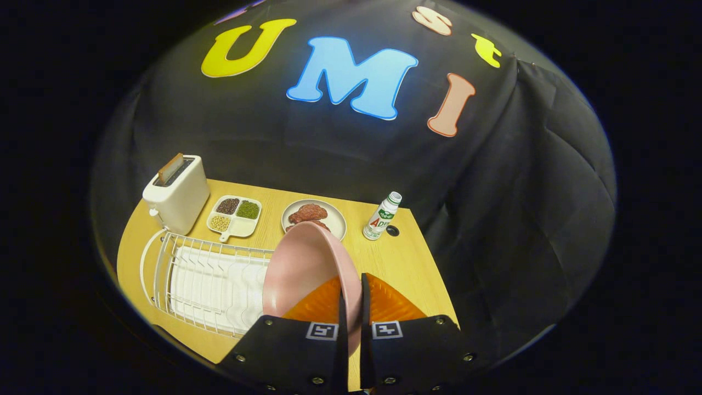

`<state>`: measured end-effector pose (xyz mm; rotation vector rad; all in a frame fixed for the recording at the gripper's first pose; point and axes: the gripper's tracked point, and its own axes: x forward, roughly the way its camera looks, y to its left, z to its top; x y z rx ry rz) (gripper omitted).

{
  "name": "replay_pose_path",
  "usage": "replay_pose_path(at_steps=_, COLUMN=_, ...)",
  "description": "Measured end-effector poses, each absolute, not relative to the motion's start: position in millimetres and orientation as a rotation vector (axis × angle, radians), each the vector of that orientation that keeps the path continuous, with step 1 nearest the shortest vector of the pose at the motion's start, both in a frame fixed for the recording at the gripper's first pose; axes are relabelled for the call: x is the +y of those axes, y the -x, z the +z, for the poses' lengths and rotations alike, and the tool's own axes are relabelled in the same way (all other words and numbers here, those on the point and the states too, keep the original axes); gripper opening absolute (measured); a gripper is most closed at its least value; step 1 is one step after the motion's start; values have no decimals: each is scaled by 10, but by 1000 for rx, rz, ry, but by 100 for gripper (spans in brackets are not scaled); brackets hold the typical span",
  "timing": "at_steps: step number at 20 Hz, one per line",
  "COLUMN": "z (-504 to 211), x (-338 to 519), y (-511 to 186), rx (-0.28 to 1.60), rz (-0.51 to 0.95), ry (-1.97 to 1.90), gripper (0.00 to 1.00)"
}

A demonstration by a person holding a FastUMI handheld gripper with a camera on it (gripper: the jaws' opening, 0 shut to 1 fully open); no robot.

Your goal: Take the plate from the dish rack, then take the spoon from the basket and place it into the plate.

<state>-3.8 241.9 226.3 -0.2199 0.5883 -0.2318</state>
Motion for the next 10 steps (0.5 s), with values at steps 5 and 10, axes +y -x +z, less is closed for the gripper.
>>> replay_pose_path(at_steps=5, z=2274, x=2178, y=347, rx=587, rz=-171, ry=165, gripper=8)
replay_pose_path(at_steps=10, z=2142, x=1946, y=703, rx=602, rz=-96, ry=150, gripper=8)
